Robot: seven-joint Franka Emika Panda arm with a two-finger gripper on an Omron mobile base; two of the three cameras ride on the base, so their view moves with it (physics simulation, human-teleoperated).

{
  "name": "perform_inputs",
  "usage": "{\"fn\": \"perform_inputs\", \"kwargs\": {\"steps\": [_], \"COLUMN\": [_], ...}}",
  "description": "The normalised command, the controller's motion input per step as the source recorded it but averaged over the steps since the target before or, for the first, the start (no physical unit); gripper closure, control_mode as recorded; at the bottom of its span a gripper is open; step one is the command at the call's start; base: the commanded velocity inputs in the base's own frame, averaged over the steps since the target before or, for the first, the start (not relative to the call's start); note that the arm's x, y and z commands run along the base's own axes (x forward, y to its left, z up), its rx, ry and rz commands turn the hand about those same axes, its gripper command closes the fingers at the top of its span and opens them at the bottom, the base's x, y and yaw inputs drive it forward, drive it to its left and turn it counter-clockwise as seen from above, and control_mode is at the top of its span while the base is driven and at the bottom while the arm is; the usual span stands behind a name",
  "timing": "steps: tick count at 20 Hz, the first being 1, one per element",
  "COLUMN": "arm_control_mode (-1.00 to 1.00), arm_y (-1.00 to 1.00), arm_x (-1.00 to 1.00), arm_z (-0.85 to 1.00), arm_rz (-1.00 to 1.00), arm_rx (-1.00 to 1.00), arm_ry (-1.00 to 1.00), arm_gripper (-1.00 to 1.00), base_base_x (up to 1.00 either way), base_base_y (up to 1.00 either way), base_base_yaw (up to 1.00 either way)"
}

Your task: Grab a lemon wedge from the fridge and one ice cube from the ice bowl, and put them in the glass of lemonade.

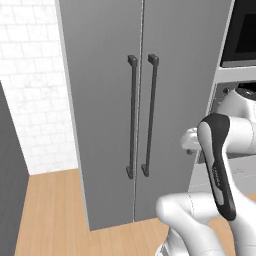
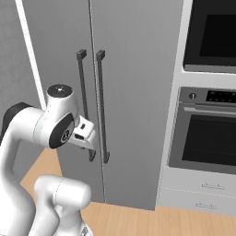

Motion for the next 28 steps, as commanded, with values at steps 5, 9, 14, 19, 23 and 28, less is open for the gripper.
{"fn": "perform_inputs", "kwargs": {"steps": [5, 9, 14, 19, 23, 28], "arm_control_mode": [-1.0, -1.0, -1.0, -1.0, -1.0, -1.0], "arm_y": [0.0, 0.01, 0.3, 0.03, 0.03, 0.01], "arm_x": [-0.58, -0.04, 0.93, 1.0, 1.0, 0.6], "arm_z": [0.46, 0.29, 0.35, 0.53, 0.05, -0.15], "arm_rz": [-0.05, -0.12, -0.13, -0.06, 0.02, 0.01], "arm_rx": [-0.02, -0.01, 0.0, 0.0, -0.07, -0.01], "arm_ry": [-0.59, -0.4, -0.05, 0.05, 0.02, -0.11], "arm_gripper": [-1.0, -1.0, -1.0, -1.0, -1.0, -1.0], "base_base_x": [0.0, 0.0, 0.0, 0.0, 0.0, 0.0], "base_base_y": [0.0, 0.0, 0.0, 0.0, 0.0, 0.0], "base_base_yaw": [0.0, 0.0, 0.0, 0.0, 0.0, 0.0]}}
